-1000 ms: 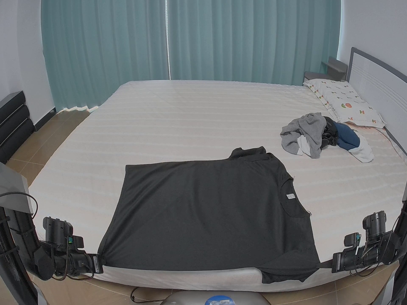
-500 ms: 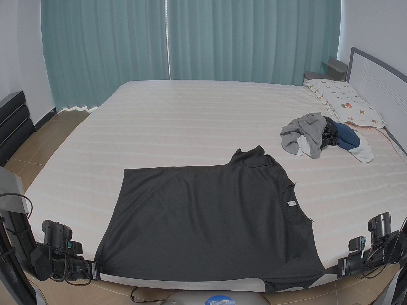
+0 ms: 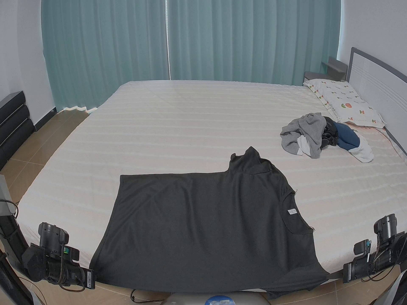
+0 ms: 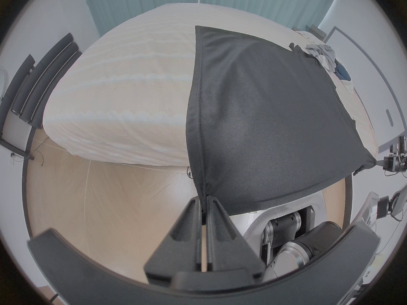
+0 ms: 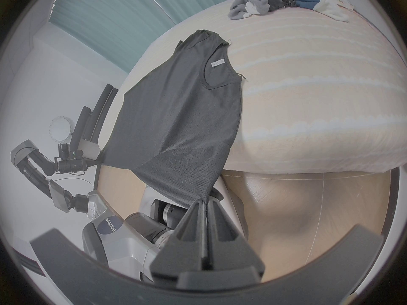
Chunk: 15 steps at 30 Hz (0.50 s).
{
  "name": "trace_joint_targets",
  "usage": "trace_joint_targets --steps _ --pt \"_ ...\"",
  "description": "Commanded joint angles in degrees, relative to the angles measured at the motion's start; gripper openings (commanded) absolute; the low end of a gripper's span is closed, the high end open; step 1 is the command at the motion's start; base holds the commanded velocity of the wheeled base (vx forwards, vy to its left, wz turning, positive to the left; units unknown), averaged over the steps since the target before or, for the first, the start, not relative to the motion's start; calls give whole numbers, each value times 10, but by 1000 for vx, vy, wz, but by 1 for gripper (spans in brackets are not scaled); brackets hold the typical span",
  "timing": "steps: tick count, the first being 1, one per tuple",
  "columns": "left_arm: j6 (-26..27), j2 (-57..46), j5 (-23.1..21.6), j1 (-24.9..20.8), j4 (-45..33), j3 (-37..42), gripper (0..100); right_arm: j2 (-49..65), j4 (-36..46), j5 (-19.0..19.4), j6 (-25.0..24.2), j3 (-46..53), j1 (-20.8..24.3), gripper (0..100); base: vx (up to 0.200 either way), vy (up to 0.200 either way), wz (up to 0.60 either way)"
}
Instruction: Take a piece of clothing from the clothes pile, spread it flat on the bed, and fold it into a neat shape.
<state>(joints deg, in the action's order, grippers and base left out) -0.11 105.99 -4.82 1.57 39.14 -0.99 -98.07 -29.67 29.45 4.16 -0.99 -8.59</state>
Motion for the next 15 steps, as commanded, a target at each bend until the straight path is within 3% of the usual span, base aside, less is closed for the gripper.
trace_joint_targets --steps 1,8,15 --pt "-4 -25 1 0 0 0 0 29 -6 4 -2 7 0 0 0 0 0" --pt "-67 -38 -1 3 8 -48 0 44 -6 7 -14 -40 1 0 0 0 0" --pt "-162 -46 -7 -3 8 -113 0 44 -2 4 -89 -116 23 0 0 0 0"
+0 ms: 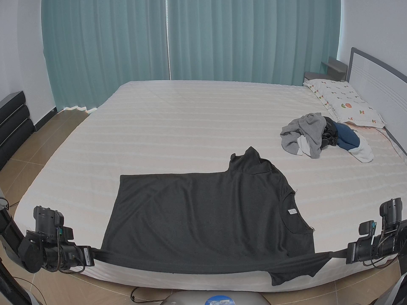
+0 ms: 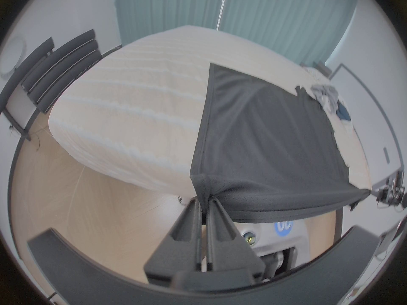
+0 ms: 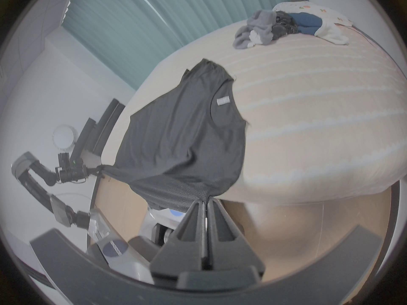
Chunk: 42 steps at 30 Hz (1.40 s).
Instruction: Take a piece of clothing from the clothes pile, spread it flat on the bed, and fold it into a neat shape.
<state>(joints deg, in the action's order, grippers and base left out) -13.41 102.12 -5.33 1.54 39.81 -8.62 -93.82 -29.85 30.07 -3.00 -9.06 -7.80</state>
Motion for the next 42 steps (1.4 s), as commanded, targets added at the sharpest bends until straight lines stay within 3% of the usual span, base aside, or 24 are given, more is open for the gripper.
trace_joint_targets --steps 1,19,42 --pt "-37 -9 -2 -2 2 -45 0 0 1 -2 -20 -40 16 0 0 0 0" --pt "-54 -25 1 -7 -4 -69 0 -44 0 -5 -22 -86 18 0 0 0 0" --pt "-109 152 -2 -13 -5 -200 0 -218 1 -8 -61 -237 46 0 0 0 0"
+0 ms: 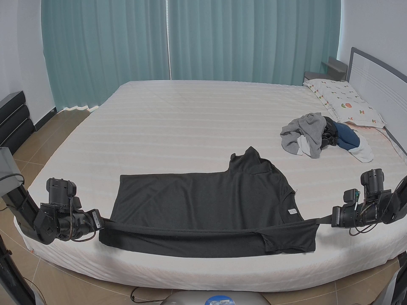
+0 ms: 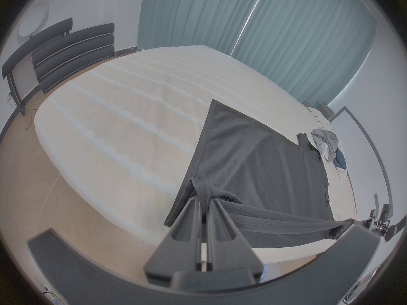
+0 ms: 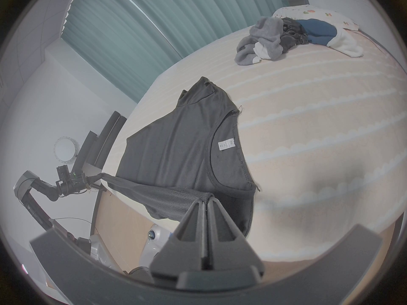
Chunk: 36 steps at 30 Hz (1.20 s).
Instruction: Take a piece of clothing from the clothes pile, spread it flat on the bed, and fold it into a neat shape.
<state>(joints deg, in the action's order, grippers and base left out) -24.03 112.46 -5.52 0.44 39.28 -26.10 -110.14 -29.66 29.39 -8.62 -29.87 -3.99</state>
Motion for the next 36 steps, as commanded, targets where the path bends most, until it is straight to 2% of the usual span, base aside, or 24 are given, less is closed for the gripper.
trace_joint_targets --steps 1,8,17,25,36 --pt "-3 55 0 -2 1 -31 0 -60 -2 -4 -10 -34 9 0 0 0 0" --pt "-34 81 1 -2 -1 -68 0 -81 -6 -17 -57 -83 25 0 0 0 0" --pt "-34 47 2 -1 -11 -57 0 -31 0 -21 -59 -71 14 0 0 0 0" --pt "-33 -47 -2 -1 -86 -49 0 21 -2 -21 -57 -32 1 0 0 0 0" --pt "-34 -45 -3 2 -97 -59 0 28 -6 -19 -52 -6 0 0 0 0 0"
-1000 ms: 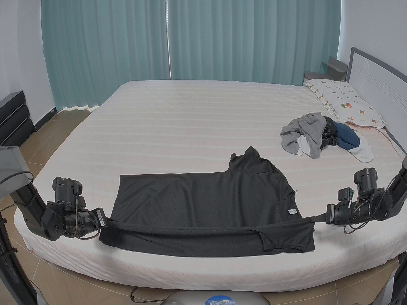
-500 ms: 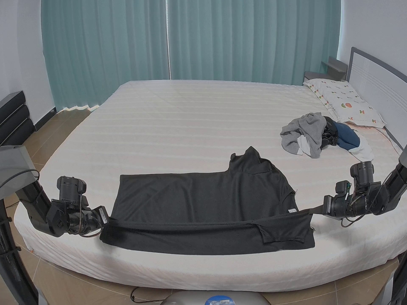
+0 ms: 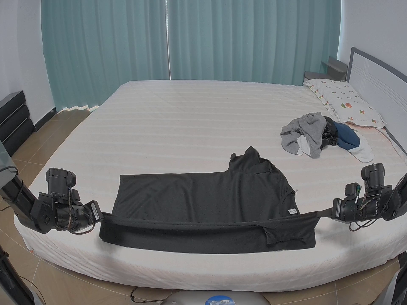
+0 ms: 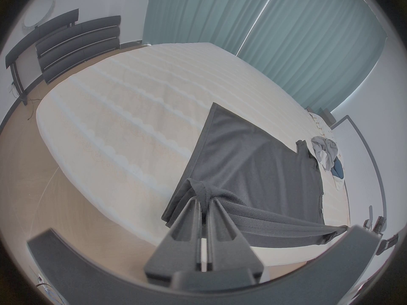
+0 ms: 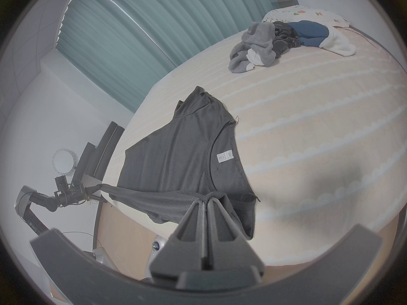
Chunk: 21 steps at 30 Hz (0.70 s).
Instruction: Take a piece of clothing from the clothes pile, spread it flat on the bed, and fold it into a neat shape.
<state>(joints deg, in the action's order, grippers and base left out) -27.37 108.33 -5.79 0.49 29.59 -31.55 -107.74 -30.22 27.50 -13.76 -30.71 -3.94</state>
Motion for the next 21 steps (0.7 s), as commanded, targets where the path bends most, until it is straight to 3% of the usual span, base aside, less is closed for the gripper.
trace_joint_targets --steps 1,21 --pt "-1 13 0 2 0 -12 0 -6 0 0 -1 -7 3 0 0 0 0" --pt "-3 153 0 0 0 -98 0 -140 0 -4 -7 -120 44 0 0 0 0"
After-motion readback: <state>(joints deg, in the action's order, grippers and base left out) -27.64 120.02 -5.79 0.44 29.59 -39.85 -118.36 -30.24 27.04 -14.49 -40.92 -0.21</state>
